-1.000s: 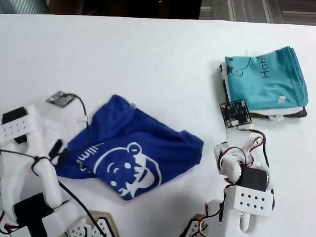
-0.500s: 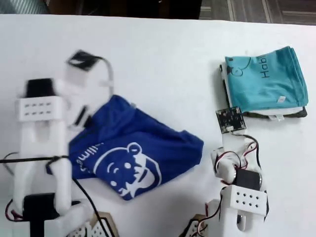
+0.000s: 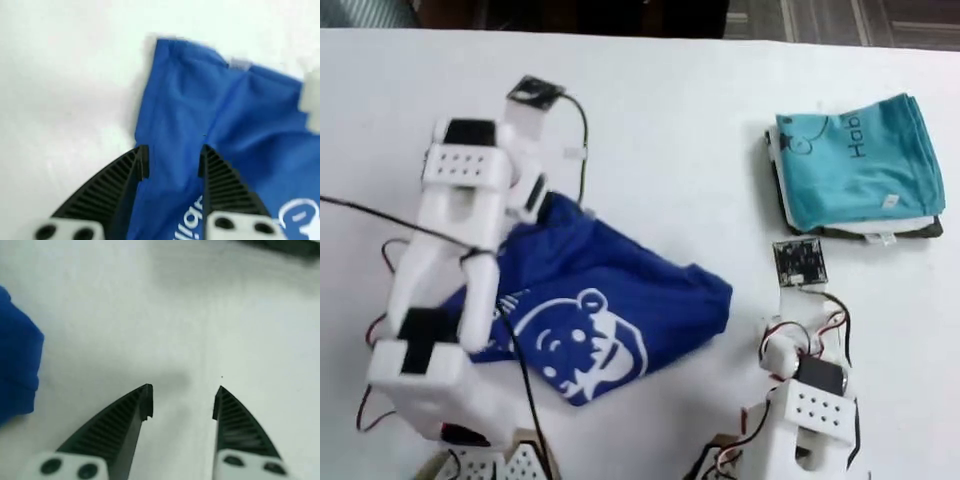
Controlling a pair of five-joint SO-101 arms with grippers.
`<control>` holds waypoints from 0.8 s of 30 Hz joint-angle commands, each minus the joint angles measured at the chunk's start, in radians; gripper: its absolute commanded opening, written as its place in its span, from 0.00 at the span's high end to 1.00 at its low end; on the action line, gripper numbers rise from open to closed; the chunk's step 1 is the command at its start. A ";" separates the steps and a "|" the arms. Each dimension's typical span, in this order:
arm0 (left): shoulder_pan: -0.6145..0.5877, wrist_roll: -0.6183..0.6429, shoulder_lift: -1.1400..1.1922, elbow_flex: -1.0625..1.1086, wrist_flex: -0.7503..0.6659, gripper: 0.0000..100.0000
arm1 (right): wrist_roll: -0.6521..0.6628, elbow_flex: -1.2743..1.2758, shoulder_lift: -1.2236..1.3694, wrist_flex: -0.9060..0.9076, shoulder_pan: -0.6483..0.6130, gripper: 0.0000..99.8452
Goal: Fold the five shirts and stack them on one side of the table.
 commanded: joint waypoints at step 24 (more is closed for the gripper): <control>0.072 0.138 0.758 -0.863 0.161 0.82 | -0.006 0.000 -0.021 -0.019 0.013 0.80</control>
